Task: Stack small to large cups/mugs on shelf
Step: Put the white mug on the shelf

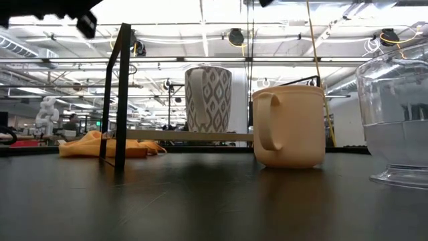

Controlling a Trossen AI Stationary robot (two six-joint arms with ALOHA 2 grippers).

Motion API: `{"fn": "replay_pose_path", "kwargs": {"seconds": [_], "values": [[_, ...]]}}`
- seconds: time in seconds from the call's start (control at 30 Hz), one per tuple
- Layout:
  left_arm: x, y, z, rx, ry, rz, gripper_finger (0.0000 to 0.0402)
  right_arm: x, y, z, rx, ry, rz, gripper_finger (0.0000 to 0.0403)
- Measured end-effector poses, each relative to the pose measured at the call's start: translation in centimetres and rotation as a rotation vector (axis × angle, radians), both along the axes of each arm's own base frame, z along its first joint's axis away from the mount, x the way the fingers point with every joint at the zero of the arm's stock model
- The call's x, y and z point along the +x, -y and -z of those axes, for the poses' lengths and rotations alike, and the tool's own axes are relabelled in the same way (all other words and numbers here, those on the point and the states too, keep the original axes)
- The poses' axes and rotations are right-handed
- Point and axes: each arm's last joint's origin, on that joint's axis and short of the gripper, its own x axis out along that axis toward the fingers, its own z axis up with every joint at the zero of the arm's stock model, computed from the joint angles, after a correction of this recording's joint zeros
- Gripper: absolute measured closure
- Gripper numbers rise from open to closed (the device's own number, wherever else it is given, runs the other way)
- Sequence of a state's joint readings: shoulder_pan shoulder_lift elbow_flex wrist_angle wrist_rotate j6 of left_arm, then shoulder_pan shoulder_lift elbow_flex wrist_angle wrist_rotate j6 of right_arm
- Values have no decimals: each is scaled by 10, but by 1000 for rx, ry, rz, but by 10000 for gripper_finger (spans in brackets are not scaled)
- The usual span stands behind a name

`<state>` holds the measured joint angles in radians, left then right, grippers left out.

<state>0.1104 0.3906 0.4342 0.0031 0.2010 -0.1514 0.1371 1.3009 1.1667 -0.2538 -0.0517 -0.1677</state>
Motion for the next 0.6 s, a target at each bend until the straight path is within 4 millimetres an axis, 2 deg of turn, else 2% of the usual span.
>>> {"fn": "replay_pose_path", "kwargs": {"seconds": [0.37, 0.6], "values": [[70, -13, -45, 23, -234, -17, 401, -32, -7, 56, 57, 75, 61, 403], [122, -28, -61, -13, -443, -9, 401, -41, -14, 70, 56, 99, 23, 403]]}}
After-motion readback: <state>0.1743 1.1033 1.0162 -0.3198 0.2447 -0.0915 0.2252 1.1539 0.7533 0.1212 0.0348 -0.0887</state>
